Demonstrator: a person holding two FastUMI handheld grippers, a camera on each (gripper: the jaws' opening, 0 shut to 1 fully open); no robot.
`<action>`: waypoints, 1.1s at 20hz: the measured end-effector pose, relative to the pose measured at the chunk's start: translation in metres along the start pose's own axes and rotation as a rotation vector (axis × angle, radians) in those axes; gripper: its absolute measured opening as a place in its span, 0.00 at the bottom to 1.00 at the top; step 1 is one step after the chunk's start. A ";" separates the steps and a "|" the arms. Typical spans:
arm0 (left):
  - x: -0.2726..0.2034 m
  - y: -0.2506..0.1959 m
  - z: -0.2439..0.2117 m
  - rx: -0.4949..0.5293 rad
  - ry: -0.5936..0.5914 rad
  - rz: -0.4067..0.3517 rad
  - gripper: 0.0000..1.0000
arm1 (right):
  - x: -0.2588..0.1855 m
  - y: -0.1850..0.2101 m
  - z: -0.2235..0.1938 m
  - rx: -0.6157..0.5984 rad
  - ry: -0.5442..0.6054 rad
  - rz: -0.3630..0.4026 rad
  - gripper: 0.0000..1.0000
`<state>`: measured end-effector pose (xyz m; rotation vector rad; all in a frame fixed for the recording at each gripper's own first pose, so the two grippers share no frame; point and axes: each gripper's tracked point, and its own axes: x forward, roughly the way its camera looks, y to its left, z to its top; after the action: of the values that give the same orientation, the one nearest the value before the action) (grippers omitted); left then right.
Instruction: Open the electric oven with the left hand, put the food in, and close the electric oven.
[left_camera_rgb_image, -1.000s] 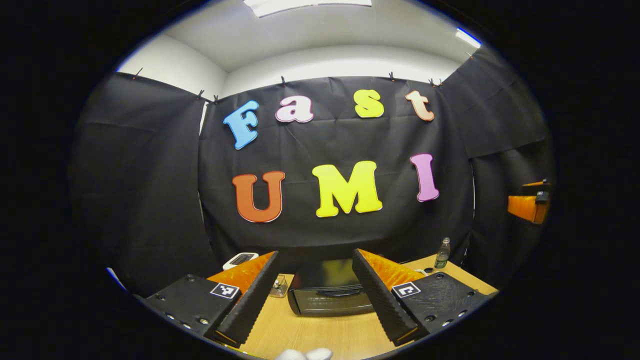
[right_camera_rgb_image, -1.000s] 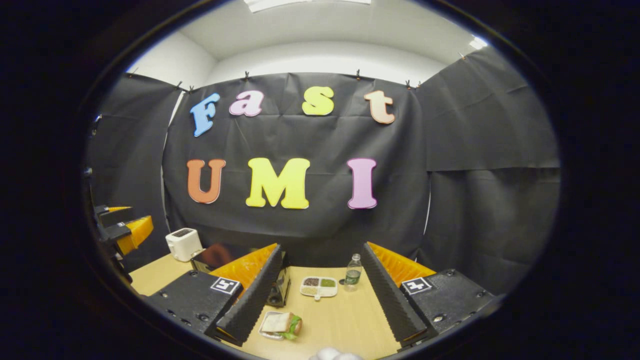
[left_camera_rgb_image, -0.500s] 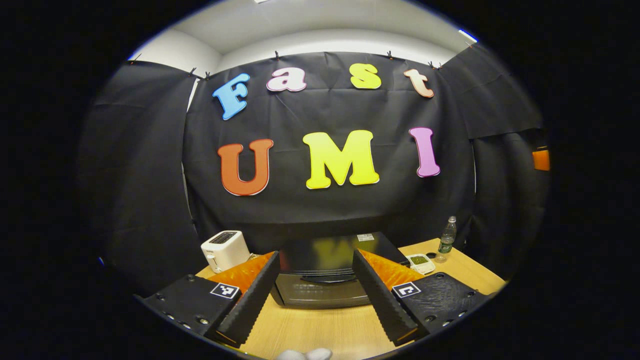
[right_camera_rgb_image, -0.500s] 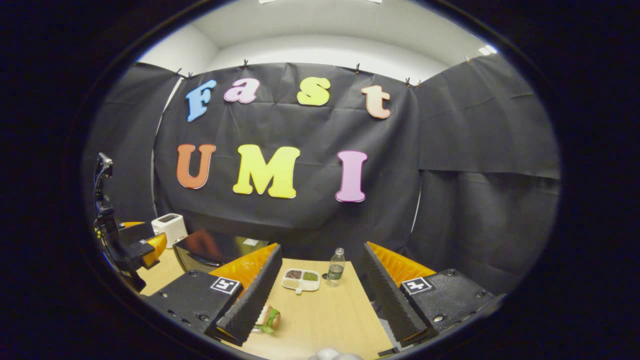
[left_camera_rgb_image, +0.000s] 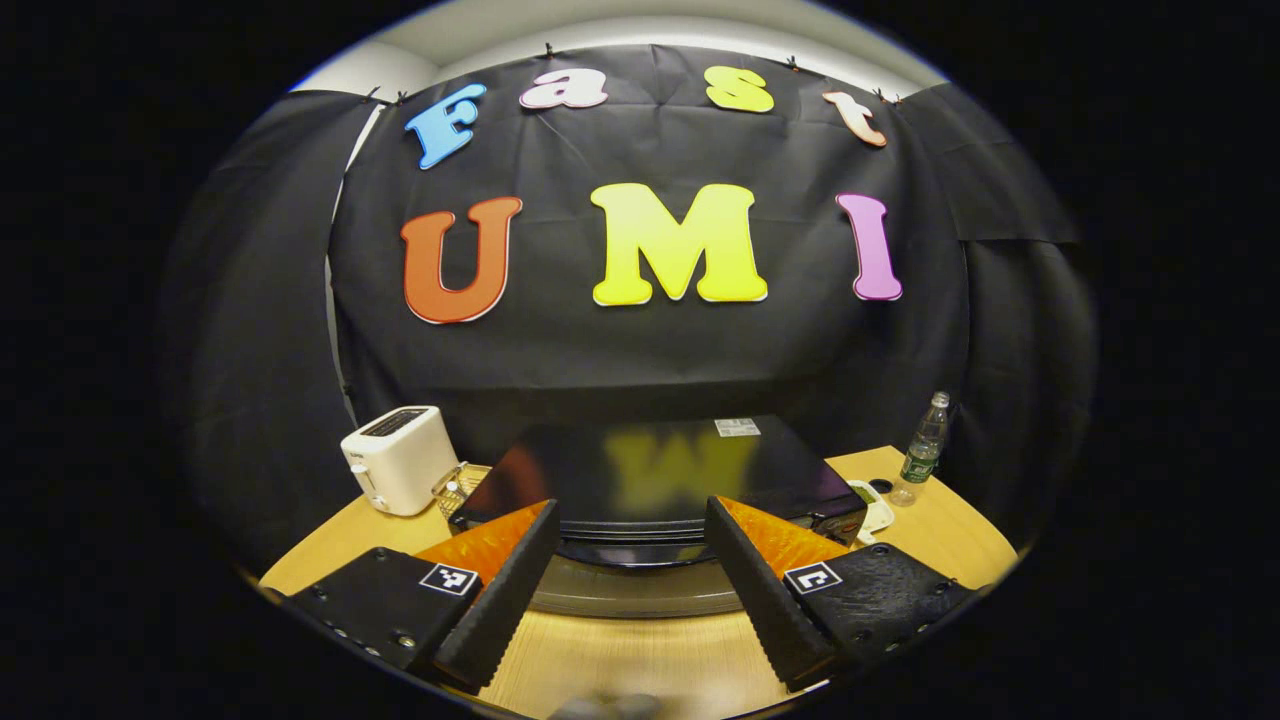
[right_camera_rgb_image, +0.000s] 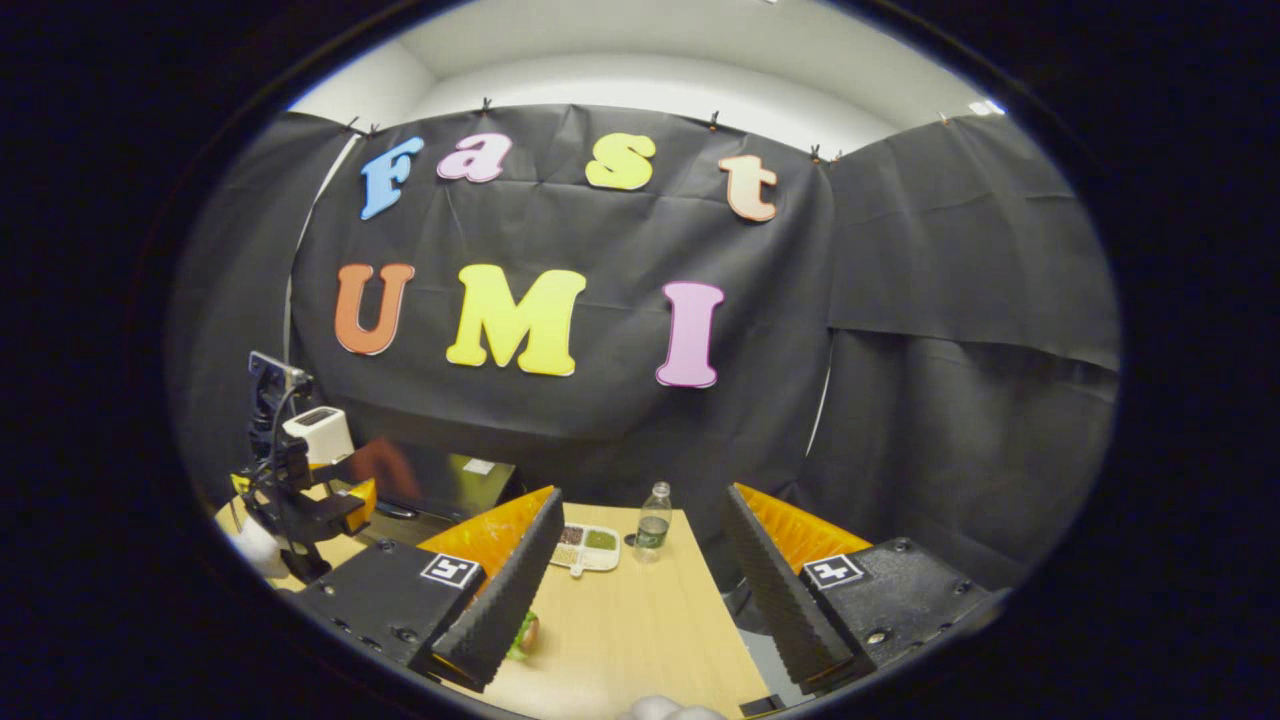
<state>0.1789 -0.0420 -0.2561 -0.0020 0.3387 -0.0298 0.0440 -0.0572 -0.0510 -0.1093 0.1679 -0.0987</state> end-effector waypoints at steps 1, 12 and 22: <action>0.005 -0.004 -0.007 0.005 0.017 -0.008 0.95 | 0.002 -0.001 -0.002 -0.005 0.005 -0.002 1.00; 0.027 -0.010 -0.035 0.021 0.097 -0.035 0.99 | 0.010 0.010 -0.008 0.014 0.020 0.028 1.00; -0.016 -0.013 -0.054 0.021 0.114 -0.041 0.98 | -0.008 0.028 -0.021 0.000 0.023 0.070 1.00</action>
<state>0.1452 -0.0546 -0.3011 0.0139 0.4522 -0.0740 0.0351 -0.0312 -0.0733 -0.1019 0.1941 -0.0304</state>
